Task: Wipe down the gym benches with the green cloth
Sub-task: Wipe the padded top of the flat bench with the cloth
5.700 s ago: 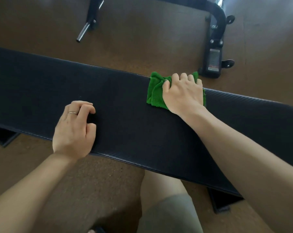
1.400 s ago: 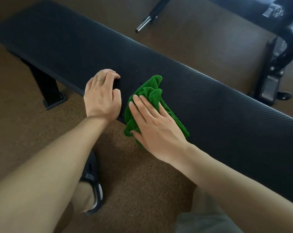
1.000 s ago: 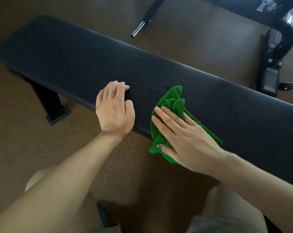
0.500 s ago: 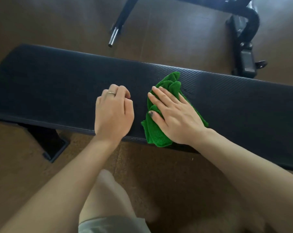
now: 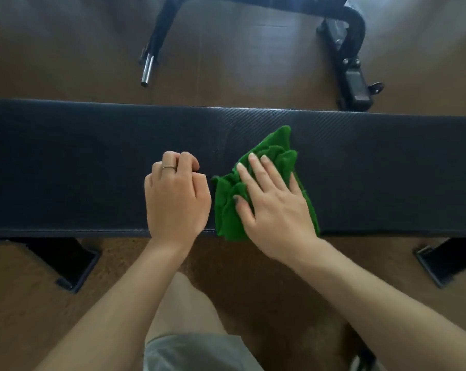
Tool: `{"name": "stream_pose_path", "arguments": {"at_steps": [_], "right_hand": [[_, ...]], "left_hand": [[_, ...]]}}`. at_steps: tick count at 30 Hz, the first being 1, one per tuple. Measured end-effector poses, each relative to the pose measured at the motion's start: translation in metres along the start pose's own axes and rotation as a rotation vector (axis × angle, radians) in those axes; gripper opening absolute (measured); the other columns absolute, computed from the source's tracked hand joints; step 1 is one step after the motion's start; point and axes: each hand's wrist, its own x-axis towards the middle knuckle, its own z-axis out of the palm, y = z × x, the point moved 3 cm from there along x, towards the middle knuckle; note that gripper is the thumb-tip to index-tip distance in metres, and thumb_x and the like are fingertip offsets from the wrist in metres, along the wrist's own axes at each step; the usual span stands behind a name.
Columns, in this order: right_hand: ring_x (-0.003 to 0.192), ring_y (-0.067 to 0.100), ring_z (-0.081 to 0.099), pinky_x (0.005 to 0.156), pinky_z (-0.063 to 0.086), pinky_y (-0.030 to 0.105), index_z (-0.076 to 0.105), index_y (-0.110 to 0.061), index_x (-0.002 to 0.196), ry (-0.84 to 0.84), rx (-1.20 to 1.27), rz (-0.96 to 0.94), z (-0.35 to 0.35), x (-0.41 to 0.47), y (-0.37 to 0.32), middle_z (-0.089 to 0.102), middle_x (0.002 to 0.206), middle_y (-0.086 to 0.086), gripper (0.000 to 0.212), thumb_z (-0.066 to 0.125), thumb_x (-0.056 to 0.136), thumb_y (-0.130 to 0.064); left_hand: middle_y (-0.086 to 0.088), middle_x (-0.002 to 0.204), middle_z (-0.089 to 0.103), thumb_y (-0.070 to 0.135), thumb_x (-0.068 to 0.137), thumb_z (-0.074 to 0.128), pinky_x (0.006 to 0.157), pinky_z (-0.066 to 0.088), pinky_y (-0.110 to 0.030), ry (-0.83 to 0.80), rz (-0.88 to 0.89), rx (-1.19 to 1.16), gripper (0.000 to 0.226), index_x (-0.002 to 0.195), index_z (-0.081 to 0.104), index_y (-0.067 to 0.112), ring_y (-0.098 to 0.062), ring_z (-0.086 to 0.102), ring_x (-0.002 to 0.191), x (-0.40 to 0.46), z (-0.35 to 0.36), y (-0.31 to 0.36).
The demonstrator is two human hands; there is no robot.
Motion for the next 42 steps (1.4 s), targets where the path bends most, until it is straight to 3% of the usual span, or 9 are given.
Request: {"name": "stream_pose_path", "arguments": {"at_steps": [7,13,17,21,25,31,35,38,42], "right_hand": [[0.159,0.012,-0.004,0.129,0.005,0.049,0.013,-0.036,0.164,-0.036,-0.05,-0.206,-0.004,0.053,0.018,0.004,0.173,-0.008,0.063,0.02,0.105,-0.056],[0.159,0.014,0.004,0.128,0.004,0.047,0.019,-0.036,0.164,-0.012,-0.01,-0.037,-0.012,0.156,0.031,0.013,0.173,-0.005,0.061,0.022,0.105,-0.054],[0.16,0.018,0.001,0.128,0.001,0.05,0.018,-0.028,0.165,0.0,-0.005,-0.019,-0.013,0.135,0.023,0.01,0.173,0.0,0.064,0.022,0.106,-0.052],[0.16,0.022,0.003,0.128,0.004,0.052,0.021,-0.022,0.164,-0.002,-0.025,-0.251,0.001,0.07,-0.001,0.012,0.173,0.003,0.066,0.022,0.105,-0.051],[0.159,0.02,0.009,0.128,0.009,0.051,0.026,-0.029,0.162,-0.018,-0.028,-0.338,-0.003,0.114,-0.002,0.018,0.172,0.0,0.063,0.028,0.104,-0.053],[0.149,0.023,0.031,0.122,0.023,0.046,0.041,-0.036,0.155,0.079,-0.001,-0.166,-0.015,0.168,0.036,0.043,0.159,0.001,0.061,0.031,0.1,-0.06],[0.123,0.037,0.052,0.101,0.04,0.045,0.064,-0.017,0.126,0.117,-0.069,0.134,-0.043,0.166,0.13,0.063,0.128,0.014,0.055,0.033,0.103,-0.056],[0.115,0.041,0.053,0.101,0.041,0.048,0.065,-0.011,0.116,0.121,-0.096,0.268,-0.061,0.144,0.19,0.061,0.122,0.019,0.054,0.03,0.105,-0.052],[0.118,0.038,0.051,0.112,0.033,0.05,0.065,-0.012,0.113,0.13,-0.145,0.265,-0.055,0.145,0.184,0.061,0.122,0.014,0.052,0.027,0.105,-0.047]], "left_hand": [[-0.004,0.112,0.058,0.018,0.095,0.039,0.088,0.04,-0.042,0.002,-0.029,0.013,0.023,0.104,0.06,0.017,-0.024,0.052,0.099,-0.002,0.003,0.0],[-0.004,0.113,0.057,0.019,0.093,0.037,0.092,0.04,-0.045,0.008,-0.058,0.028,0.025,0.103,0.06,0.016,-0.026,0.052,0.099,0.0,0.002,0.001],[-0.005,0.112,0.057,0.02,0.092,0.038,0.091,0.041,-0.046,-0.001,-0.066,0.061,0.025,0.104,0.06,0.015,-0.028,0.053,0.099,0.001,0.003,0.005],[-0.005,0.109,0.057,0.02,0.093,0.039,0.089,0.041,-0.047,0.005,-0.072,0.1,0.022,0.101,0.059,0.015,-0.028,0.052,0.098,0.0,0.004,0.008],[-0.006,0.108,0.058,0.018,0.093,0.038,0.09,0.042,-0.047,0.021,-0.082,0.063,0.024,0.1,0.061,0.014,-0.027,0.054,0.098,0.0,0.003,0.008],[-0.002,0.107,0.058,0.015,0.09,0.038,0.091,0.037,-0.04,0.039,-0.109,0.015,0.026,0.096,0.063,0.014,-0.025,0.053,0.096,0.001,0.0,0.007],[-0.003,0.107,0.059,0.016,0.091,0.037,0.089,0.038,-0.041,0.042,-0.107,0.025,0.025,0.095,0.062,0.014,-0.025,0.054,0.095,0.0,0.002,0.009],[-0.004,0.106,0.059,0.016,0.091,0.039,0.088,0.039,-0.043,0.049,-0.096,0.027,0.023,0.095,0.062,0.014,-0.027,0.054,0.095,-0.001,0.002,0.01],[-0.003,0.103,0.059,0.016,0.091,0.04,0.086,0.041,-0.044,0.059,-0.079,0.052,0.021,0.093,0.06,0.015,-0.025,0.053,0.094,-0.001,0.002,0.012]]}}
